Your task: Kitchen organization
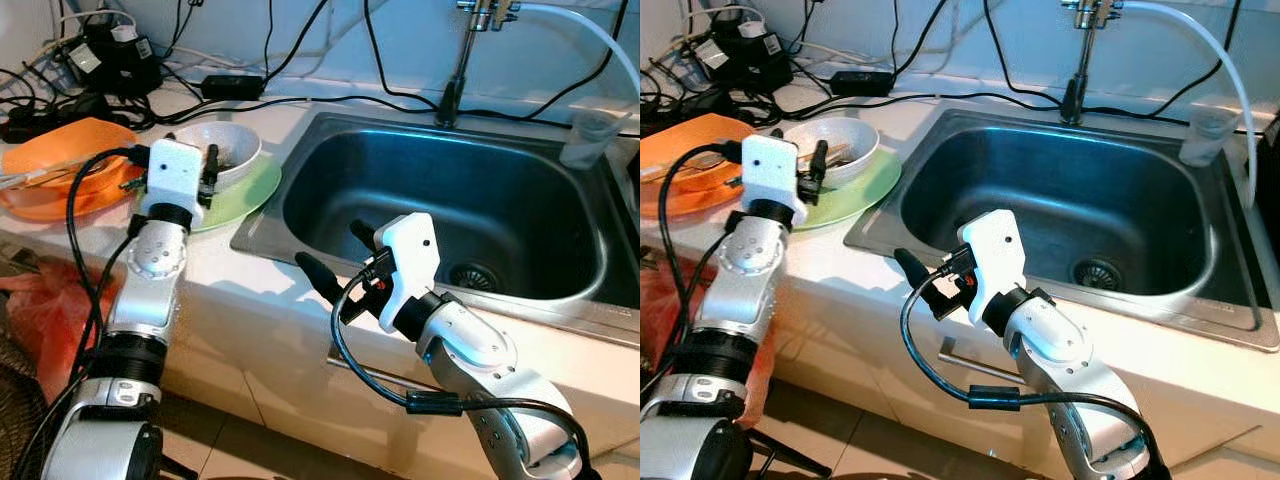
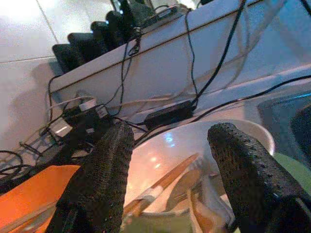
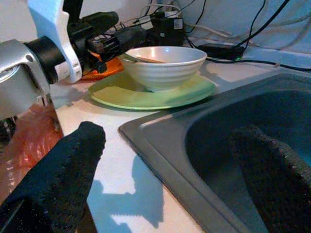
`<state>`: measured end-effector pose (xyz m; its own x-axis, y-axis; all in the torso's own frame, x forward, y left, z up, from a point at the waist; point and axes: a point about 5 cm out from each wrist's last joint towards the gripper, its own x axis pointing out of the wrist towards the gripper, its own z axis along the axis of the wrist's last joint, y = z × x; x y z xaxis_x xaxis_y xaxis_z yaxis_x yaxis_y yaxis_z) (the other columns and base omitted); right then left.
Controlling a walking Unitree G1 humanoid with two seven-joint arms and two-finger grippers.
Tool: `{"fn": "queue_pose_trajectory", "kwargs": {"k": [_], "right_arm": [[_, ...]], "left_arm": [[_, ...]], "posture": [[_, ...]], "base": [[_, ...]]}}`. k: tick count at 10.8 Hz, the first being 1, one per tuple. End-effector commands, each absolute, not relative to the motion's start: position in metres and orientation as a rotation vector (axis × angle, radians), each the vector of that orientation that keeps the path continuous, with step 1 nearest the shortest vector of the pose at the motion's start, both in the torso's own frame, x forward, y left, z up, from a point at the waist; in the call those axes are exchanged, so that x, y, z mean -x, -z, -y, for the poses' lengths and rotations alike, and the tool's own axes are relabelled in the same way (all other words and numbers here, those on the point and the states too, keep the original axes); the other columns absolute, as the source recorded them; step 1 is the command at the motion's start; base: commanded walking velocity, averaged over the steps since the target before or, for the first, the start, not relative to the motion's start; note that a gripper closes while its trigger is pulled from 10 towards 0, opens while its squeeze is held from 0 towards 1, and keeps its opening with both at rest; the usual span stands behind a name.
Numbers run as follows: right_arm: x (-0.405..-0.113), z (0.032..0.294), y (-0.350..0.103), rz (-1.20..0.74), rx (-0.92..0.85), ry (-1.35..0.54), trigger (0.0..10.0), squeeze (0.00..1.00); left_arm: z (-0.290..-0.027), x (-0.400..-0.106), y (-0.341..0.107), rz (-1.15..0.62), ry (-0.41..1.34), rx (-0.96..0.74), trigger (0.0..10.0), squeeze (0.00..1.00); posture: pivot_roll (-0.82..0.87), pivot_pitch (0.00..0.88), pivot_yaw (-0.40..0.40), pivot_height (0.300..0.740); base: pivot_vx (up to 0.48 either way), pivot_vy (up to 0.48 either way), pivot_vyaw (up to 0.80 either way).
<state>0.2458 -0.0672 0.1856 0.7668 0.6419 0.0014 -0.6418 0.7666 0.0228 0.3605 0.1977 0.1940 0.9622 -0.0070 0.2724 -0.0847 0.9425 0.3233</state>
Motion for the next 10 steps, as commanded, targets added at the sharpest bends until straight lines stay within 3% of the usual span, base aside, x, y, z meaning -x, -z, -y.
{"fn": "queue_pose_trajectory", "kwargs": {"k": [1, 10], "right_arm": [[-0.247, 0.065, -0.189, 0.014, -0.015, -0.711, 10.0, 0.00], [-0.250, 0.061, -0.188, 0.022, -0.018, -0.716, 10.0, 0.00]], "left_arm": [[-0.203, -0.359, -0.199, 0.282, -0.063, -0.346, 10.0, 0.00], [-0.227, -0.349, -0.222, 0.348, -0.142, -0.369, 10.0, 0.00]], "posture": [[-0.05, 0.000, 0.057, 0.740], [-0.03, 0.000, 0.063, 0.740]], "base": [[0.000, 0.000, 0.00], [0.000, 0.000, 0.00]]}}
